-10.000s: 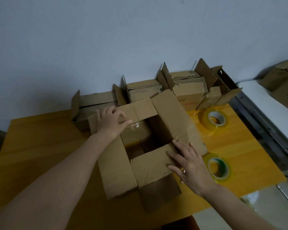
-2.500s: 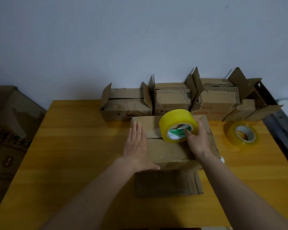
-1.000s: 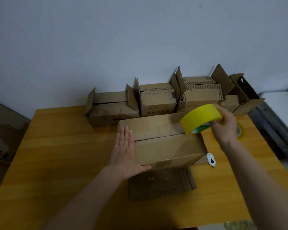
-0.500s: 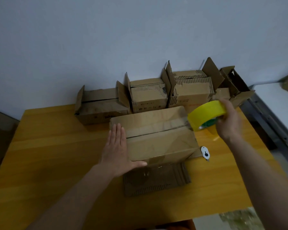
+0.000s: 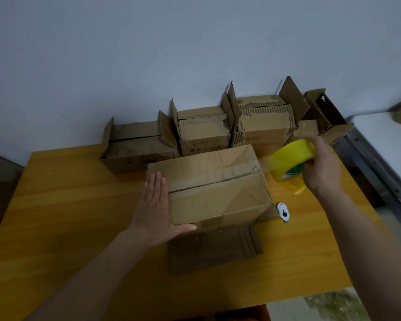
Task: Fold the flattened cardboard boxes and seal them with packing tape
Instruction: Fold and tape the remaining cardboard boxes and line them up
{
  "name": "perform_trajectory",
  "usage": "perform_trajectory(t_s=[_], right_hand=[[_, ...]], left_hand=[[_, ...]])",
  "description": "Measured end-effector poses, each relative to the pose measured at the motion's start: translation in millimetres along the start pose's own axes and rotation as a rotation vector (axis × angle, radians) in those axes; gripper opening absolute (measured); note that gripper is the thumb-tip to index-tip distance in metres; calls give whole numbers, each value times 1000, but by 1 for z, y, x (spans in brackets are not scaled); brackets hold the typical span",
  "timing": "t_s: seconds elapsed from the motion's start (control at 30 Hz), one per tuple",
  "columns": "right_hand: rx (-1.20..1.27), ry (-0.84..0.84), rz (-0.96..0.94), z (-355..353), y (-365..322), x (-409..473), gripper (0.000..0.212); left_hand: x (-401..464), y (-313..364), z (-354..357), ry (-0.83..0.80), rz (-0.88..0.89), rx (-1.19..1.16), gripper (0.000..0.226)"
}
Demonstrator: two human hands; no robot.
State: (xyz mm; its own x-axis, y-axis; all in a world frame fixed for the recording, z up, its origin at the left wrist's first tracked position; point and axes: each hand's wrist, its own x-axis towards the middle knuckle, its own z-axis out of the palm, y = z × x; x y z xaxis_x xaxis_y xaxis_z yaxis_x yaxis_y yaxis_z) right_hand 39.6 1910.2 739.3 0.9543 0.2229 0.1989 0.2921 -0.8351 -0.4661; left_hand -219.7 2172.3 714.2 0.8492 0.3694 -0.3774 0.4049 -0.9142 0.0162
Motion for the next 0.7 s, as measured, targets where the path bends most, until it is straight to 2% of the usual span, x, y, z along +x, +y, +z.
perform_trajectory(t_s=[0.27,0.4,0.6,0.7], right_hand=[[-63,-99,6,25,13,-2,60],[14,-168,81,44,24,-16,58],[180,-345,23,55,32,-43,60],[271,-469,-70,49,30,-67,57]], left_hand=[[-2,0,1,-15,-25,27,140],[0,0,3,-2,2,14,137],[-8,-26,1,-37,50,9,126],[-17,-28,-9,-82,-19,10,130]])
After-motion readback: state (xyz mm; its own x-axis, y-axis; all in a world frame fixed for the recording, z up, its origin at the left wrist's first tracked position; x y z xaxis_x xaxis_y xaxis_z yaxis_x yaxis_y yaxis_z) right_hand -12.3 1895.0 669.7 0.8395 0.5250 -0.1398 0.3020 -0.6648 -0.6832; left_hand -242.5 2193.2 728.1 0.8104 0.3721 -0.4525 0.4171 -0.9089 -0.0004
